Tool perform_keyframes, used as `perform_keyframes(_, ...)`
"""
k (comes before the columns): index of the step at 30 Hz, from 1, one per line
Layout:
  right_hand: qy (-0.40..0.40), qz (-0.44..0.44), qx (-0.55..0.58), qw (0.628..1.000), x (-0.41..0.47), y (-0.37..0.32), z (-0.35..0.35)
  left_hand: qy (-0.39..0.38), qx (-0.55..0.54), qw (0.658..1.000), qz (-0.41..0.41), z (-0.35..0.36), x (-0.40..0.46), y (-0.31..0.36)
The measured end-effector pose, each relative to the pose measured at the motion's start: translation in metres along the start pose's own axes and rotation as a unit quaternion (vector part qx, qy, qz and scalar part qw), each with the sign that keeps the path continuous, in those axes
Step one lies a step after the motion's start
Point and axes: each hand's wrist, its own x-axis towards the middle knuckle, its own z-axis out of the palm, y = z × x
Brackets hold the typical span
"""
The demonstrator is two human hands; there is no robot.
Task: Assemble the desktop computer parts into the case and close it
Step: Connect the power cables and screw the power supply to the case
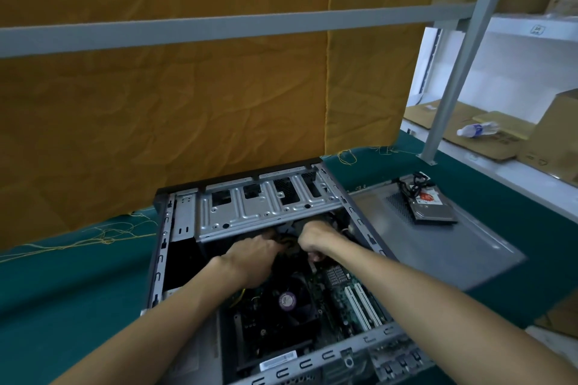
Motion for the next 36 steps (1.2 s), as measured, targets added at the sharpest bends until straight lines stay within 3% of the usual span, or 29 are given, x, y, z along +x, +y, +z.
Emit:
perform_keyframes(6, 0.025, 0.030, 0.041, 0.998, 0.004, 0.005, 0.003, -0.035, -0.002, 0.999, -0.018, -0.001, 0.008, 0.004)
perform_keyframes(12, -0.001, 0.056, 0.084, 0.995, 0.015, 0.004, 0.010, -0.048, -0.001, 0.998, -0.036, 0.000, 0.013, 0.007)
perform_keyframes(20, -0.003, 0.055, 0.063, 0.996, 0.019, 0.001, 0.011, -0.071, -0.040, 0.995, -0.052, -0.002, 0.016, 0.001)
perform_keyframes(36, 0.023, 0.057, 0.055, 0.997, 0.013, 0.003, 0.018, -0.065, -0.015, 0.996, -0.060, -0.002, 0.012, 0.009)
